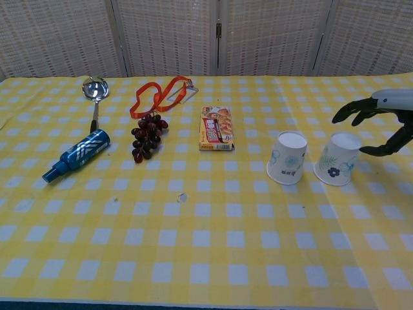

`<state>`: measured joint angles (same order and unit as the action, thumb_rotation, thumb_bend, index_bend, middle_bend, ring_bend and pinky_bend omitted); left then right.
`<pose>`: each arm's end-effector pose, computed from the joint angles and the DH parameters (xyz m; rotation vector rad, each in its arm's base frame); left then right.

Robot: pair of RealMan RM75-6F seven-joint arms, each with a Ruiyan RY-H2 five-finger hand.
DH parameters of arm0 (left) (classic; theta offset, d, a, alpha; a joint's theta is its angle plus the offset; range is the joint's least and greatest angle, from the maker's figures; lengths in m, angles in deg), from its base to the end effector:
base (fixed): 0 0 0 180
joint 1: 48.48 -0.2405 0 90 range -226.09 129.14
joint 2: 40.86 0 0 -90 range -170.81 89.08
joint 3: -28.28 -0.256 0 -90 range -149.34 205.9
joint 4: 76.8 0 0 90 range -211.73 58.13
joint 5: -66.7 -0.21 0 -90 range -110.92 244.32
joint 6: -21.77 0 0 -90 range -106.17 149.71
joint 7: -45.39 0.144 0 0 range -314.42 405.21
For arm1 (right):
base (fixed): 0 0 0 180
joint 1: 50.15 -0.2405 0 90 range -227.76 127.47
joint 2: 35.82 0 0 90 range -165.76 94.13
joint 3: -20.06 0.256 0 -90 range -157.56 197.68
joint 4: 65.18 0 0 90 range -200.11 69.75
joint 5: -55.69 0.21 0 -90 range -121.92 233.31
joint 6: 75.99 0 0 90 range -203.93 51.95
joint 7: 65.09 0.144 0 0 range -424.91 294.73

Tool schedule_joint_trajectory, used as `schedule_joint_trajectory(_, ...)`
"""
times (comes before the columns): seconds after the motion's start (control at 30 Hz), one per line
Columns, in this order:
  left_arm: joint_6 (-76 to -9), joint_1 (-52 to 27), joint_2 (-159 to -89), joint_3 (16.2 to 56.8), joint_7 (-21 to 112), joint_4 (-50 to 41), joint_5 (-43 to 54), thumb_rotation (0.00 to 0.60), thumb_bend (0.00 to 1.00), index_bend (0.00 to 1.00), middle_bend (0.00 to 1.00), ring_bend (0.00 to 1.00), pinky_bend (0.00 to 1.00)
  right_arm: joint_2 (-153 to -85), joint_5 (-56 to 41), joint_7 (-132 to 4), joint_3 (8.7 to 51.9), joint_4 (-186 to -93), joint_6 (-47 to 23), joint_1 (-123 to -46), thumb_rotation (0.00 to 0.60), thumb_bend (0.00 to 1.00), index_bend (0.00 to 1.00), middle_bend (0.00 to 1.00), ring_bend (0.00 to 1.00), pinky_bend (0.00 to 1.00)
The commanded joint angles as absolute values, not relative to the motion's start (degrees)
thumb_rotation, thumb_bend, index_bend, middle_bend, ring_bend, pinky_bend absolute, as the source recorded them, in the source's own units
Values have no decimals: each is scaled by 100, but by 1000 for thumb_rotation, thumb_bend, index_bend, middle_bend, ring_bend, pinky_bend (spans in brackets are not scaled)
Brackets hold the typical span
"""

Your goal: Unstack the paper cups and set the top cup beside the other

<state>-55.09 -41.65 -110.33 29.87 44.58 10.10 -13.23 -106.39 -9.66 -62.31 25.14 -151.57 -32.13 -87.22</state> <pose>-0.3384 0.1863 0.1214 -1.3908 -1.0615 -0.7872 -0.2477 -0.3348 0.0619 1.7668 -1.2727 0.7320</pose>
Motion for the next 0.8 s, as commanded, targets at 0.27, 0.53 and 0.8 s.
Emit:
schedule_joint_trajectory(0.27, -5543, -4165, -11030, 3003, 4428, 991, -1343, 600, 258, 54, 0, 0, 0, -10269, -1251, -6247, 2590, -15649, -2499, -8394, 600, 426, 54, 120, 145, 80)
schedule_joint_trajectory(0.53, -5823, -4180, -11177, 3069, 4467, 885, -1507, 600, 258, 55, 0, 0, 0, -9957, -1952, -6343, 2500, -16177, -378, -7288, 600, 426, 56, 125, 156, 85)
schedule_joint_trajectory(0.8, -6148, -4134, -11364, 3164, 4746, 906, -1754, 600, 258, 69, 0, 0, 0, -9930, -2666, -6399, 2138, -16342, 1089, -6290, 600, 427, 87, 127, 167, 89)
